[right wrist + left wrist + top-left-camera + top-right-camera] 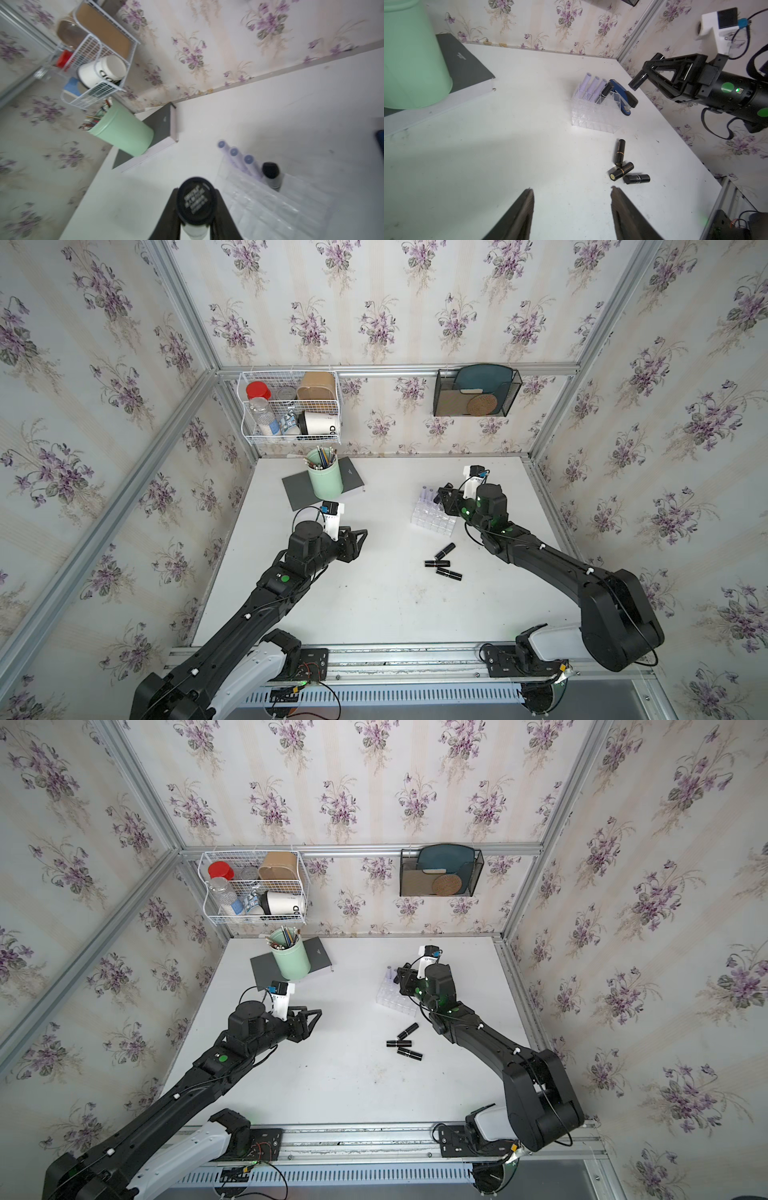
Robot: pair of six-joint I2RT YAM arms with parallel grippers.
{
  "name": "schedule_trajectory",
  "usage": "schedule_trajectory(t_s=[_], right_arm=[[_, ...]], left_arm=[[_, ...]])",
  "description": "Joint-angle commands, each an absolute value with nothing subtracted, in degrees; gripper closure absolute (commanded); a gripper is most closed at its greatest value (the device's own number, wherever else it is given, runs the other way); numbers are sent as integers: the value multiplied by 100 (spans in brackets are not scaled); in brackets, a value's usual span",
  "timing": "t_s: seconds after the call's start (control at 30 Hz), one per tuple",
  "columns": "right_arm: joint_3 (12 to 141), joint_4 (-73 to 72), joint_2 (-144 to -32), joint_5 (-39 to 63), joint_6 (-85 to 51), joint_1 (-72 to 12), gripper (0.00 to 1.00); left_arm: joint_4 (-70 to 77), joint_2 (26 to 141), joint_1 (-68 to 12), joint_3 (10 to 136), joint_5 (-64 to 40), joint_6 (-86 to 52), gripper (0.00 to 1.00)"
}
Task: Arrange the lipsticks in the organizer
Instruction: Pick up the lipstick at the center of the board.
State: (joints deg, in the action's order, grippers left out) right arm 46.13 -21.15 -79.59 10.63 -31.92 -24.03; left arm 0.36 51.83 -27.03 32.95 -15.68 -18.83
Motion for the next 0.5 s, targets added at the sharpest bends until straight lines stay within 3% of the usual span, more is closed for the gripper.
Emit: schedule_trajectory(t_s=[0.0, 0.1, 0.27, 0.47], right_arm=[[4622, -2035, -7917, 2666, -4566, -2358, 93], [4404, -2820, -8001, 3489, -5975, -2341, 93], [3489, -5843, -8333, 3873, -9208, -2339, 93], [2979, -6493, -8381, 3476, -10521, -2373, 93]], left_arm=[[605, 5404, -2700, 3257, -2325, -2222, 37], [1029, 5672, -2779, 3279, -2722, -2519, 35], [1450, 5859, -3119, 3335, -2842, -2539, 30], [1732, 6014, -3427, 3357, -2815, -2522, 29]])
